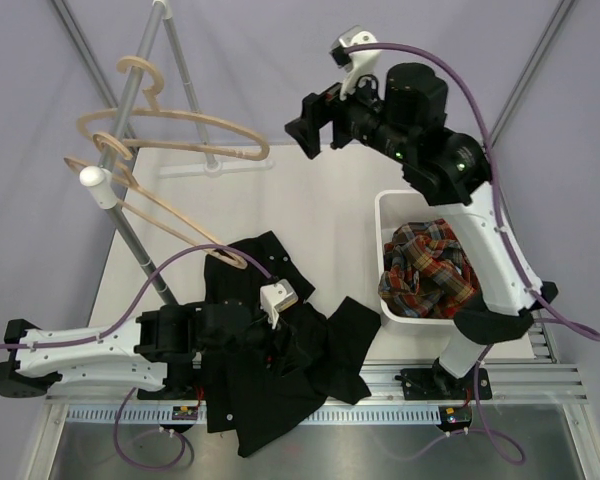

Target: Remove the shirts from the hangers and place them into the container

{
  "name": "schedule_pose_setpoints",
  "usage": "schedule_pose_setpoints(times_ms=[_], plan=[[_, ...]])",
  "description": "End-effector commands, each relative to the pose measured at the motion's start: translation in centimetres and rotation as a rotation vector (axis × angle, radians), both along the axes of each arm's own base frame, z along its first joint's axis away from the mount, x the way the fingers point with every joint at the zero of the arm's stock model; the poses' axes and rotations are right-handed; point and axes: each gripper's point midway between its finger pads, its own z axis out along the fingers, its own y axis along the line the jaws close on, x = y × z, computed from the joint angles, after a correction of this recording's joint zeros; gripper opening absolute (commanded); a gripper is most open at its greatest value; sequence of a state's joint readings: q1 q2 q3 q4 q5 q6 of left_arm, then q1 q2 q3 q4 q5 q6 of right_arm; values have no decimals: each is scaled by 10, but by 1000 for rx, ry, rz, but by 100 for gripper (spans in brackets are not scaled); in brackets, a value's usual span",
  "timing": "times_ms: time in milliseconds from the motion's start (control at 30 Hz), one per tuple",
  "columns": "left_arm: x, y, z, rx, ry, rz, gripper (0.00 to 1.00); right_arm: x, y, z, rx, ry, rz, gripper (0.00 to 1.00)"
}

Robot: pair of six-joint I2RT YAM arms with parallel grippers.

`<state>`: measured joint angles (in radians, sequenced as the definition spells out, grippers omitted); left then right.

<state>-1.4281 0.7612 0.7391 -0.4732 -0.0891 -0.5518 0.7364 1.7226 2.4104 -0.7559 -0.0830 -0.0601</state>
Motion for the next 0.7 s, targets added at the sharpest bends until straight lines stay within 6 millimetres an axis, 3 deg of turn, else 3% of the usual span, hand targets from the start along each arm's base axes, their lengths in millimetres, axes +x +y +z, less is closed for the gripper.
schedule_pose_setpoints(times_ms=[0,100,167,200,267,300,333,400,533,567,633,667], plan=[[11,8,-11,64,11,99,83,-27,-85,31,50,4,-263,99],[20,19,-24,131,42,204,83,-59,-98,-19,-6,197,-239,99],[26,21,-28,152,52,264,84,-79,-93,-50,3,320,-186,99],[27,20,-29,146,69,288,84,-92,-97,-85,-24,394,-175,100],[28,20,-25,116,50,326,84,-111,-86,-101,54,447,-83,99],[28,19,-21,87,53,347,84,-124,-94,-132,52,491,-90,99],[29,17,-14,46,36,358,84,-130,-92,-133,109,505,-74,100],[28,17,2,-34,28,354,84,-149,-99,-162,119,549,-46,99],[10,3,50,-257,-4,200,84,-176,-106,-186,119,609,-6,99],[6,0,78,-370,-8,164,84,-180,-107,-191,105,620,-1,99],[-12,-4,103,-458,-46,30,84,-187,-108,-200,89,645,4,100],[-17,-6,126,-540,-61,-9,84,-193,-103,-203,83,653,29,99]])
